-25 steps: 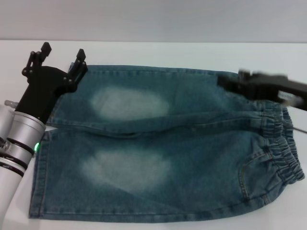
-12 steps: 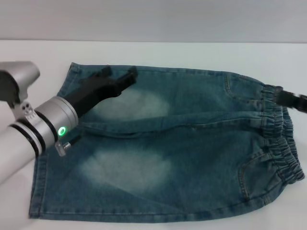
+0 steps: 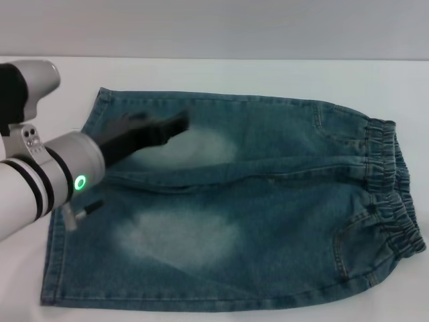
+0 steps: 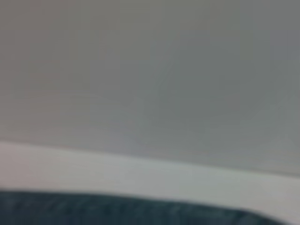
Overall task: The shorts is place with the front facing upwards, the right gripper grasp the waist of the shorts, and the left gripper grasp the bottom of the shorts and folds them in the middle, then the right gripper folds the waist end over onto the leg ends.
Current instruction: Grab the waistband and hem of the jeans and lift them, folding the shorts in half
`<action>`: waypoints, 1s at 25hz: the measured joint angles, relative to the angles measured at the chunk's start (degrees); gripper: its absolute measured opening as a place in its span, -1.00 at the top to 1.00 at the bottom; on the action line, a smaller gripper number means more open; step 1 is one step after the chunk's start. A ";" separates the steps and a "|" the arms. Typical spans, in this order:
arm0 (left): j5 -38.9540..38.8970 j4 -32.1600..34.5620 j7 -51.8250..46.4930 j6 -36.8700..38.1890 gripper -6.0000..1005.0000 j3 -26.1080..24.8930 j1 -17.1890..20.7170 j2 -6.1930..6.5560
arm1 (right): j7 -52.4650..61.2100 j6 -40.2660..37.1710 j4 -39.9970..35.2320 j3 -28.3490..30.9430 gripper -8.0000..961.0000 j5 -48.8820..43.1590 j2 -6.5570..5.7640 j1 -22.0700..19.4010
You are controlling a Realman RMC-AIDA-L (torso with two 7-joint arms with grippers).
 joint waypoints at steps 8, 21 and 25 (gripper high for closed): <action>-10.24 4.10 40.48 -32.22 -0.66 -11.18 -0.33 -15.22 | -3.20 -0.74 2.65 2.04 -0.36 -2.00 -0.19 1.24; -11.68 11.22 53.43 -55.50 -0.65 -16.08 -6.91 -17.54 | -4.41 -4.04 3.20 8.77 -0.36 -8.62 0.04 1.55; -10.98 12.11 51.19 -70.24 -0.65 -16.44 -12.06 -17.74 | -4.35 -4.10 3.47 10.45 -0.36 -10.87 0.01 1.38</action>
